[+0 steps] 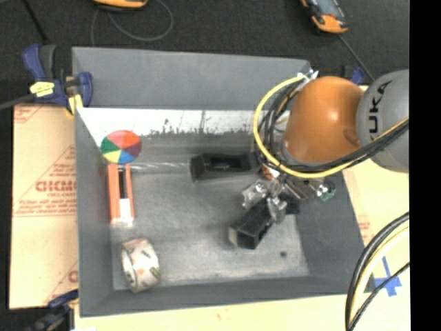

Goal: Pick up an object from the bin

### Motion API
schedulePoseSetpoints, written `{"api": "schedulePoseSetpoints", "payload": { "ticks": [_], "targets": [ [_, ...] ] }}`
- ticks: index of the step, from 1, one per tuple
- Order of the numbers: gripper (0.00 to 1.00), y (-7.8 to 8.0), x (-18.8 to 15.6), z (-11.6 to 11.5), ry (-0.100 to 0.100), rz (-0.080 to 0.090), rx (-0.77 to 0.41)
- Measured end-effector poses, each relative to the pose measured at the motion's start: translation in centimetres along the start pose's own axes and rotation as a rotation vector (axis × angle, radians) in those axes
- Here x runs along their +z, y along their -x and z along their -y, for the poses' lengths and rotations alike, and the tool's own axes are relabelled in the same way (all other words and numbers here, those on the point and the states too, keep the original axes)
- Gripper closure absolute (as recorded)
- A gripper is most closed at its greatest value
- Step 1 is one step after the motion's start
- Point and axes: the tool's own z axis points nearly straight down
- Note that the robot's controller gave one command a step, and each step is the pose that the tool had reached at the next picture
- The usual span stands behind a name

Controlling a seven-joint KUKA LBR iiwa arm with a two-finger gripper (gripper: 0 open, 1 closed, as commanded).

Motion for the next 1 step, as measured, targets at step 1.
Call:
{"api": "schedulePoseSetpoints", "payload": {
  "ticks": [1],
  "targets": [
    [1.00,0.00,-1.54,0.01,-0.001,0.000,0.000]
  ]
}}
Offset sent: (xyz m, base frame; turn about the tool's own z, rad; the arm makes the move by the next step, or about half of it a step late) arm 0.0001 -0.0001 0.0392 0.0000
